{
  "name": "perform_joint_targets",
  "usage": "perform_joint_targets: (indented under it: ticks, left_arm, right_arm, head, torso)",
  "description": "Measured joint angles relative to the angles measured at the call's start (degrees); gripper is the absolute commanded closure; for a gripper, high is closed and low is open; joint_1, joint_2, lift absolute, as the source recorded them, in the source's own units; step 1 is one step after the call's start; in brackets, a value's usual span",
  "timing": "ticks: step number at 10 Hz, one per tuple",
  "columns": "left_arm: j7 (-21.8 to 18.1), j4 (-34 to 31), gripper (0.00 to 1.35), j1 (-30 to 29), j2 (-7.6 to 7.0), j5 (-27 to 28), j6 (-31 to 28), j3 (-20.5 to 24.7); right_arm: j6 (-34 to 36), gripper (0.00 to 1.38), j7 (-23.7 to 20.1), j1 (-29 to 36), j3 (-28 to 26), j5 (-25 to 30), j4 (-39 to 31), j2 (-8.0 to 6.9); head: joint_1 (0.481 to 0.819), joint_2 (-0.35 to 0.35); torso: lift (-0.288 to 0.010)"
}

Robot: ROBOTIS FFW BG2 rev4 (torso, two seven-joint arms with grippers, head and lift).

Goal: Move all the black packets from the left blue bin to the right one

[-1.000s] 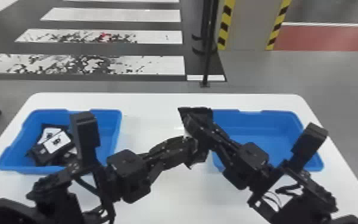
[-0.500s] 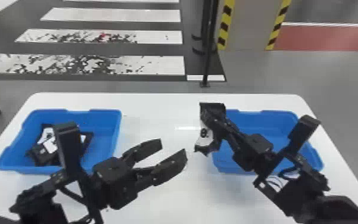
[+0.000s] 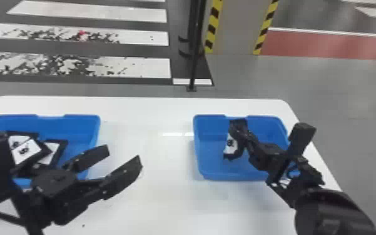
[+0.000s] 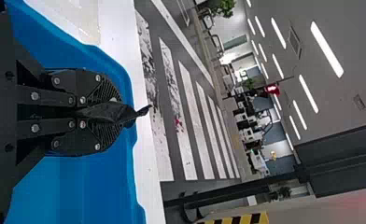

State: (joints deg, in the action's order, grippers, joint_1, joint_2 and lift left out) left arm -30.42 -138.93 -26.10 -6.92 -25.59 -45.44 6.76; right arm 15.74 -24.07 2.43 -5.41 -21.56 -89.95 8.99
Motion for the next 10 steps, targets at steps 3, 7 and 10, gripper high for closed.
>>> perform_joint_targets:
  ticks: [3,7,10]
  left_arm:
    - [0.0,-1.1,0.15,-1.3,0.5,1.8,-0.2,3.9]
    - [0.7,-0.5,0.15,2.0,0.28,13.1,-8.2,12.8]
    - [1.1,6.4,0.15,9.0,-1.86,19.2,-11.7,13.8]
  right_arm:
    - [-1.5,0.07,2.3,2.8,-0.3,2.6,-4.9,-0.26]
    - [-4.8,0.12,6.0,20.7,1.4,11.1,-31.3,-2.53]
    - [-5.6,0.12,5.7,28.5,5.4,9.3,-39.4,-2.57]
  head:
    - [0.695,-0.116]
    - [0.695,0.074]
    - [0.695,0.204]
  torso:
    - [-0.14]
    - [-0.14]
    - [-0.14]
